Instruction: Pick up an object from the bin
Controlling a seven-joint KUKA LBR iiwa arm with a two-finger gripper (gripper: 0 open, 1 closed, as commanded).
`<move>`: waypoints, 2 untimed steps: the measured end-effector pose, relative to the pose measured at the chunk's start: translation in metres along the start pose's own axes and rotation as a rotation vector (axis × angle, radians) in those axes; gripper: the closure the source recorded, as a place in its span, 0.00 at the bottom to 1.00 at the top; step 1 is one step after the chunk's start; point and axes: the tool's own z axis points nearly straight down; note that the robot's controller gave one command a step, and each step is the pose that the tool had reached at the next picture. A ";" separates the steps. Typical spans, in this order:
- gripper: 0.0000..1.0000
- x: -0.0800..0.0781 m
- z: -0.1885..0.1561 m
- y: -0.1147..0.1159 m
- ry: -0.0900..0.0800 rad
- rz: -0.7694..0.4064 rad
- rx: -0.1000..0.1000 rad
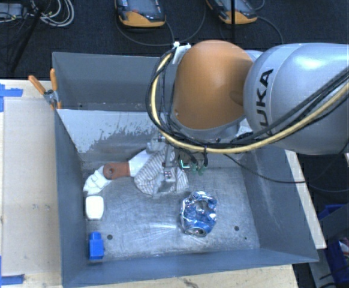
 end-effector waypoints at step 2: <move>0.00 -0.022 0.054 0.032 -0.013 -0.087 -0.002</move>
Offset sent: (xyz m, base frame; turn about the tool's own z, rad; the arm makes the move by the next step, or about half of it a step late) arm 0.0538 0.0921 -0.1692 -0.2537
